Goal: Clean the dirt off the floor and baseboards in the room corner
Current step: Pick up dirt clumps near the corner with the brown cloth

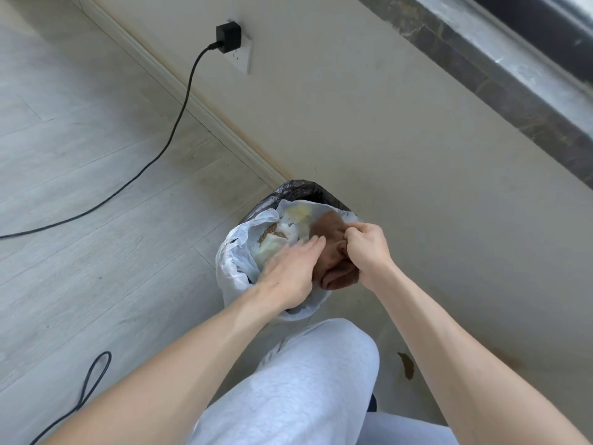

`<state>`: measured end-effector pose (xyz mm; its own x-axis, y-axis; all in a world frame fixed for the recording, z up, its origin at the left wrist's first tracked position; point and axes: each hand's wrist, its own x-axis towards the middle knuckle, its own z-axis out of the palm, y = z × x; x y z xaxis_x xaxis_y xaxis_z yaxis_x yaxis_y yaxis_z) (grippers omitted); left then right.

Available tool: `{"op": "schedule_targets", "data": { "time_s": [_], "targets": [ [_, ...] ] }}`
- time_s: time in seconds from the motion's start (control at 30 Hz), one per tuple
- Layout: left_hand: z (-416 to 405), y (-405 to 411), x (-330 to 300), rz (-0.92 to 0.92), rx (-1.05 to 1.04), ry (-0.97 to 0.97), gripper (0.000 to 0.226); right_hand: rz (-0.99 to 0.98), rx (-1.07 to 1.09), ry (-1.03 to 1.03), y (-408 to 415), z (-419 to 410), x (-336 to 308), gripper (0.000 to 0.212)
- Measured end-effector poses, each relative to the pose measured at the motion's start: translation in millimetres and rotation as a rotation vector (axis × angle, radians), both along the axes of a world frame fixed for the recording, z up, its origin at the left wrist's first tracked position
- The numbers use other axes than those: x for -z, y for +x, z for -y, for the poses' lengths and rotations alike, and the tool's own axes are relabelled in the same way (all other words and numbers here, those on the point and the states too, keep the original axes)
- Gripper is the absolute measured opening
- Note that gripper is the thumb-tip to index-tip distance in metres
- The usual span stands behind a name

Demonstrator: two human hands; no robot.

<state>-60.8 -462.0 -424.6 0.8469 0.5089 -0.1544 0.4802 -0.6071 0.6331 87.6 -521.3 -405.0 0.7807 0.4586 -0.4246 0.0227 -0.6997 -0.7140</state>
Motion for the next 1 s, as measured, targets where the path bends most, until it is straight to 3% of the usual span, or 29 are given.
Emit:
{"op": "schedule_targets", "data": {
  "time_s": [0.07,0.13,0.2,0.3,0.4,0.47,0.53,0.63,0.7,0.77,0.87,0.93,1.0],
  "targets": [
    [-5,0,4,-0.064,-0.077,0.013,0.054,0.04,-0.028,-0.017,1,3,3,0.033],
    [-7,3,1,0.107,-0.178,0.037,0.073,0.041,-0.034,-0.015,2,4,3,0.03],
    [-5,4,2,0.142,-0.073,0.054,0.08,0.02,-0.049,0.001,1,3,3,0.034],
    [-13,-1,6,-0.058,-0.047,0.021,0.058,0.026,-0.06,-0.025,0,4,1,0.037],
    [-10,1,2,0.147,-0.131,0.07,0.075,0.038,-0.062,-0.029,2,2,1,0.034],
    [-9,-2,4,0.085,-0.027,0.088,0.069,0.045,-0.07,-0.024,0,2,-1,0.032],
    [-17,-8,9,-0.029,-0.081,0.074,0.058,0.053,-0.072,-0.046,0,3,-4,0.035],
    [-16,-7,8,0.178,-0.089,0.113,0.082,0.069,-0.07,-0.045,2,0,-8,0.042],
    [-13,-8,5,0.123,0.028,0.133,0.079,0.065,-0.065,-0.034,-1,-1,-9,0.041],
    [-17,-8,5,0.04,-0.046,0.087,0.067,0.045,-0.061,-0.034,-1,1,-11,0.033],
    [-13,-2,-1,0.247,-0.082,0.077,0.078,-0.022,-0.027,0.008,2,1,-15,0.032],
    [-9,-1,1,0.207,-0.026,0.069,0.068,-0.111,0.022,0.045,-1,1,-17,0.032],
    [-14,-2,7,0.173,-0.148,0.024,0.064,-0.165,0.066,0.066,-2,1,-22,0.035]
  ]
}}
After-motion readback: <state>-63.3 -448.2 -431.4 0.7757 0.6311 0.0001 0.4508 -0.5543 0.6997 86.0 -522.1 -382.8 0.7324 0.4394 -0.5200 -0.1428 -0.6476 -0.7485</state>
